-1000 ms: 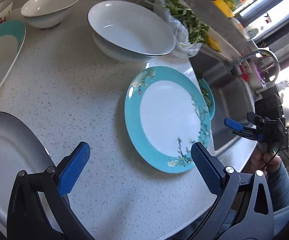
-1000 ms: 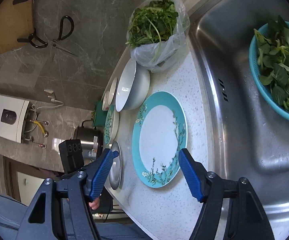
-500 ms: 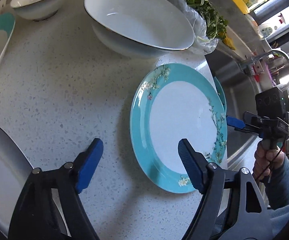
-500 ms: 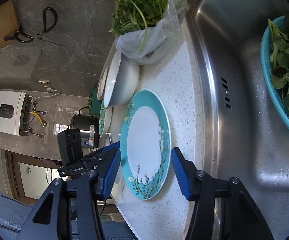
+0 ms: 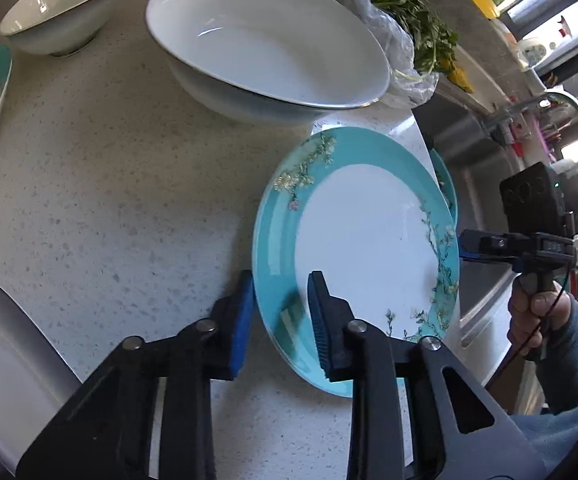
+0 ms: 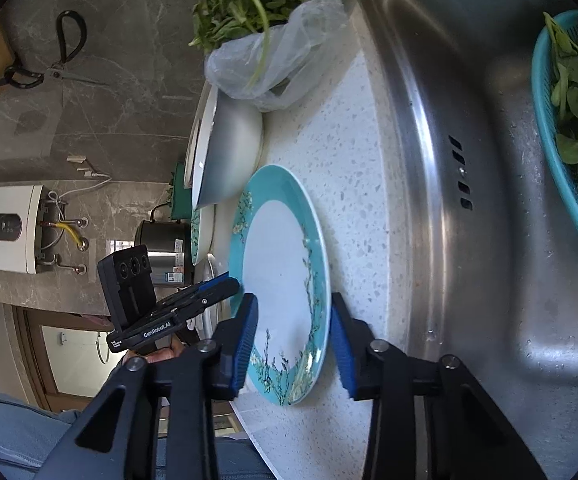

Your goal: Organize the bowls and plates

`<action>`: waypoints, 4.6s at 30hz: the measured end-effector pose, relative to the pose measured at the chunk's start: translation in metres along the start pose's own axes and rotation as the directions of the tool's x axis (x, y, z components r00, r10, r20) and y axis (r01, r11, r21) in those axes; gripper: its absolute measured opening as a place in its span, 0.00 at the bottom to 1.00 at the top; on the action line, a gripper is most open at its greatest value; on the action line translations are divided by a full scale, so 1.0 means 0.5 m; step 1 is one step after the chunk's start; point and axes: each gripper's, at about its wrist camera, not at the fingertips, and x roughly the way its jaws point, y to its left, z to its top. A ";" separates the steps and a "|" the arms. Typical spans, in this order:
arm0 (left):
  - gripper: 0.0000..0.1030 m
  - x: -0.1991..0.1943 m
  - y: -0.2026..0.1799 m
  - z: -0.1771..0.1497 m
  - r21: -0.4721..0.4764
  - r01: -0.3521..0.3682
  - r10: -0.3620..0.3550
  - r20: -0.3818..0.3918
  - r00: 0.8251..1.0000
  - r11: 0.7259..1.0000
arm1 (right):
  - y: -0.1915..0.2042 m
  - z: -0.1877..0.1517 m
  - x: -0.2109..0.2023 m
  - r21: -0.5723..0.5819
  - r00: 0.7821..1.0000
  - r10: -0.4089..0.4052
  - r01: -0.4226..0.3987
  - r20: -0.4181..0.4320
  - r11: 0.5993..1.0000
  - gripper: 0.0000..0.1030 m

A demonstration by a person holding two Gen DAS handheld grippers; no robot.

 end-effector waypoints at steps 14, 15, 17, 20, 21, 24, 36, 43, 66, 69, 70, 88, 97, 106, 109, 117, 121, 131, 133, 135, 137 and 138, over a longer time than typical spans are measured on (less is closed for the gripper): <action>0.12 0.003 0.004 -0.013 -0.034 0.020 -0.020 -0.003 1.000 0.999 | 0.002 0.001 -0.009 0.045 0.992 -0.124 0.125 -0.013 0.991 0.08; 0.12 0.005 0.003 -0.016 -0.035 0.022 -0.022 -0.001 1.000 0.999 | 0.001 -0.001 -0.011 0.050 0.992 -0.124 0.125 -0.012 0.991 0.08; 0.12 0.007 -0.002 -0.019 -0.038 0.028 -0.028 0.003 1.000 0.999 | 0.002 -0.003 -0.013 0.057 0.992 -0.127 0.127 -0.009 0.990 0.08; 0.12 0.011 -0.013 -0.024 -0.030 0.030 -0.030 0.011 0.999 0.999 | 0.006 -0.009 -0.020 0.052 0.990 -0.140 0.140 -0.003 0.989 0.08; 0.12 0.010 -0.017 -0.027 -0.025 0.029 -0.029 0.016 0.999 0.999 | 0.009 -0.010 -0.021 0.047 0.989 -0.145 0.145 -0.001 0.988 0.09; 0.12 -0.003 -0.031 -0.037 -0.011 0.031 -0.031 0.038 0.999 0.999 | 0.025 -0.015 -0.028 0.028 0.988 -0.157 0.157 0.007 0.987 0.09; 0.11 -0.191 0.056 -0.158 -0.107 0.025 -0.006 0.171 0.985 0.994 | 0.194 -0.043 0.070 -0.119 0.987 -0.153 0.146 -0.049 0.982 0.09; 0.12 -0.313 0.244 -0.253 -0.263 -0.041 0.107 0.243 0.964 0.964 | 0.319 -0.035 0.290 -0.228 0.973 -0.136 0.091 -0.188 0.969 0.09; 0.16 -0.297 0.474 -0.307 -0.202 -0.149 0.185 0.175 0.967 0.968 | 0.400 -0.085 0.541 -0.309 0.905 -0.393 0.333 -0.159 0.891 0.13; 0.18 -0.293 0.457 -0.301 -0.157 -0.193 0.218 0.167 0.961 0.969 | 0.418 -0.098 0.547 -0.354 0.883 -0.455 0.391 -0.115 0.849 0.15; 0.19 -0.289 0.449 -0.298 -0.135 -0.220 0.241 0.164 0.957 0.966 | 0.427 -0.104 0.551 -0.375 0.871 -0.483 0.418 -0.096 0.828 0.15; 0.51 -0.252 0.389 -0.295 0.063 -0.397 0.380 0.186 0.906 0.916 | 0.494 -0.191 0.610 -0.531 0.685 -0.695 0.681 0.218 0.504 0.28; 0.55 -0.258 0.390 -0.309 -0.021 -0.374 0.369 0.211 0.905 0.927 | 0.498 -0.219 0.618 -0.614 0.646 -0.694 0.698 0.317 0.369 0.28; 0.93 -0.435 0.474 -0.347 -0.252 -0.199 0.290 0.403 0.868 0.947 | 0.419 -0.196 0.388 -0.361 0.834 -0.441 0.544 0.332 0.757 0.88; 1.00 -0.473 0.536 -0.317 -0.295 -0.105 0.221 0.396 0.891 0.950 | 0.399 -0.161 0.321 -0.291 0.891 -0.360 0.435 0.277 0.852 0.88; 1.00 -0.513 0.682 -0.135 -0.246 0.151 -0.020 0.465 0.885 0.957 | 0.494 -0.002 0.282 -0.260 0.980 -0.048 0.098 0.191 0.961 1.00; 1.00 -0.430 0.761 -0.002 -0.255 0.203 -0.129 0.280 0.951 0.945 | 0.523 0.053 0.396 -0.246 0.991 -0.070 0.097 0.117 0.964 0.98; 0.99 -0.302 0.823 0.143 -0.181 0.187 -0.172 0.098 0.980 0.965 | 0.450 0.106 0.545 -0.121 0.984 -0.167 0.173 0.058 0.977 0.81; 0.97 -0.290 0.830 0.159 -0.164 0.193 -0.180 0.092 0.979 0.967 | 0.440 0.109 0.557 -0.105 0.983 -0.177 0.182 0.053 0.978 0.80; 0.94 -0.283 0.829 0.160 -0.146 0.195 -0.183 0.090 0.979 0.970 | 0.432 0.118 0.567 -0.086 0.983 -0.175 0.179 0.051 0.980 0.78; 0.88 -0.277 0.828 0.174 -0.128 0.197 -0.188 0.080 0.979 0.972 | 0.427 0.123 0.568 -0.080 0.983 -0.176 0.179 0.053 0.980 0.78; 0.86 -0.276 0.825 0.177 -0.117 0.190 -0.183 0.075 0.980 0.975 | 0.423 0.125 0.571 -0.076 0.982 -0.180 0.183 0.049 0.980 0.77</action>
